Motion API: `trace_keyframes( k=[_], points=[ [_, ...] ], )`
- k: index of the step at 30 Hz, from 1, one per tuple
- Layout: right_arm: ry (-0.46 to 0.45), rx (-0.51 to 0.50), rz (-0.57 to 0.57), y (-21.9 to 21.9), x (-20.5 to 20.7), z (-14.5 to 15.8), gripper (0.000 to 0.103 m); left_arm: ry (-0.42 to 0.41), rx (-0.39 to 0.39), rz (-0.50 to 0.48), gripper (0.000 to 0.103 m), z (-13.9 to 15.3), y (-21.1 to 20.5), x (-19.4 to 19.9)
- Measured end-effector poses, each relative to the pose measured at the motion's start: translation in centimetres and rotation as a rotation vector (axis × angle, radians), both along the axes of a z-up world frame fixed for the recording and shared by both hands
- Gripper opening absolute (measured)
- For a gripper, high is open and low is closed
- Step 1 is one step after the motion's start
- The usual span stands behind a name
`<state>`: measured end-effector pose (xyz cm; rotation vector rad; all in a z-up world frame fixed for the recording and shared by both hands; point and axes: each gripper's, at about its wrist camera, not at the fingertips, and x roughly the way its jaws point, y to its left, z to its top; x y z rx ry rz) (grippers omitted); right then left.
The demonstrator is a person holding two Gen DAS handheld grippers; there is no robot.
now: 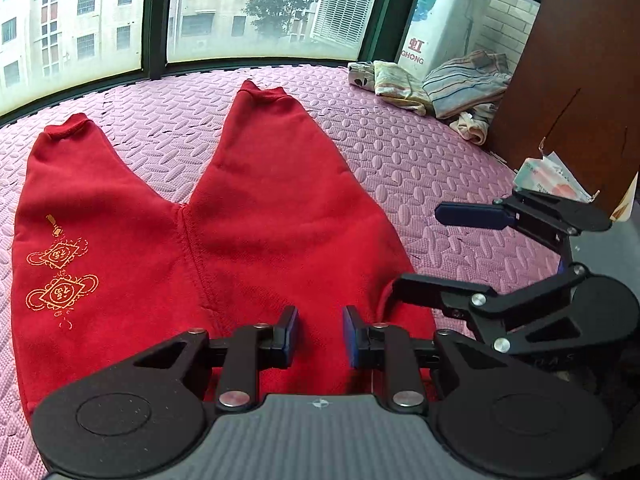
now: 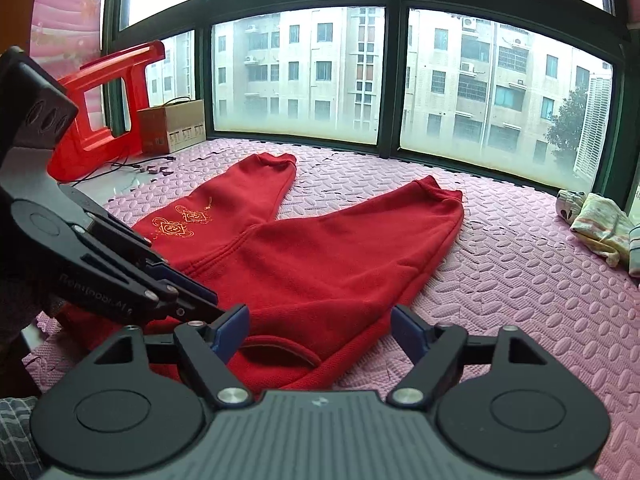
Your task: Fold clothes
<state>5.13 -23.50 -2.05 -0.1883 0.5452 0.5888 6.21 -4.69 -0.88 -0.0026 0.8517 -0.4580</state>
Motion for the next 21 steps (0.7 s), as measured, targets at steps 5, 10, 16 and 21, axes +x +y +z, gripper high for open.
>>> trace_keyframes(
  k=[5, 10, 16, 21],
  points=[
    [0.027, -0.01, 0.009, 1.1, 1.3, 0.5, 0.069, -0.016, 0.012, -0.008, 0.027, 0.0, -0.1, -0.5],
    [0.115, -0.044, 0.028, 2.5, 3.1, -0.9, 0.054, -0.001, -0.003, -0.003, 0.028, -0.1, 0.3, -0.8],
    [0.145, -0.1, 0.042, 2.6, 3.1, -1.3, 0.054, 0.01, -0.023, -0.008, 0.028, -0.1, 0.9, -1.0],
    [0.159, -0.122, 0.061, 3.2, 3.7, -1.1, 0.055, 0.007, -0.047, 0.007, 0.029, 0.8, 2.0, -0.6]
  ],
)
